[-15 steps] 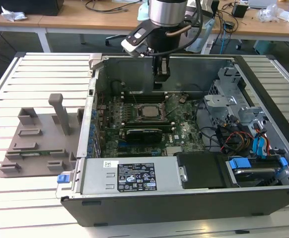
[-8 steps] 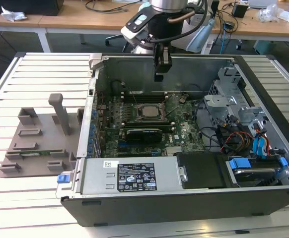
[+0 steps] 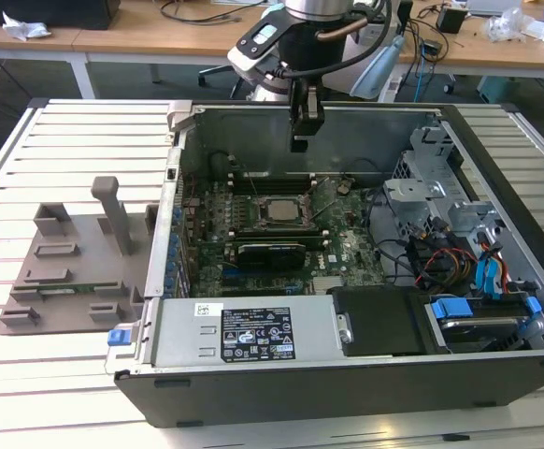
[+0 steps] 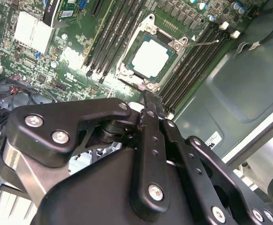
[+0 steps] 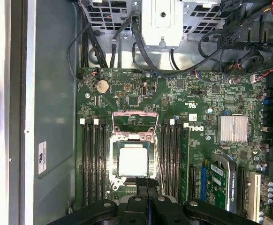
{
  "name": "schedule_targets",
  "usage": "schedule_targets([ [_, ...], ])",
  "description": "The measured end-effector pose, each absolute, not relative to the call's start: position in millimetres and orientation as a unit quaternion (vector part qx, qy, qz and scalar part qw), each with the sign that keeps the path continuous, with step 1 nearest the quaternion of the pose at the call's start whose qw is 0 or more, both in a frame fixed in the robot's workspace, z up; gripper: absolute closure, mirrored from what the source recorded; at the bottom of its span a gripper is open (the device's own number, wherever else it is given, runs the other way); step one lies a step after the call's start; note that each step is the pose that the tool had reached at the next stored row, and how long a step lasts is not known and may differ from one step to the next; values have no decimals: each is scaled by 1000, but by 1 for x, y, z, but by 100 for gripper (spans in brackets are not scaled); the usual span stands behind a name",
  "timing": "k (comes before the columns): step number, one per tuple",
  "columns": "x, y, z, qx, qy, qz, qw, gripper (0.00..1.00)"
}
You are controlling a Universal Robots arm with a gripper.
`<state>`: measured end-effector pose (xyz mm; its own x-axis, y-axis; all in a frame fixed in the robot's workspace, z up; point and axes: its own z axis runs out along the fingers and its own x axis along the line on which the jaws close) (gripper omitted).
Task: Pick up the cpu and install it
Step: 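Place the cpu into insertion slot, then close the cpu cover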
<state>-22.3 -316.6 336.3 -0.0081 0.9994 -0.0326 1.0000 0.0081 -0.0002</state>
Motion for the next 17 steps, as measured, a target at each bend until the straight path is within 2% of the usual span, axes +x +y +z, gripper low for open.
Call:
schedule_targets([
  [17,2,-316,334,703,711,-12,11,89],
])
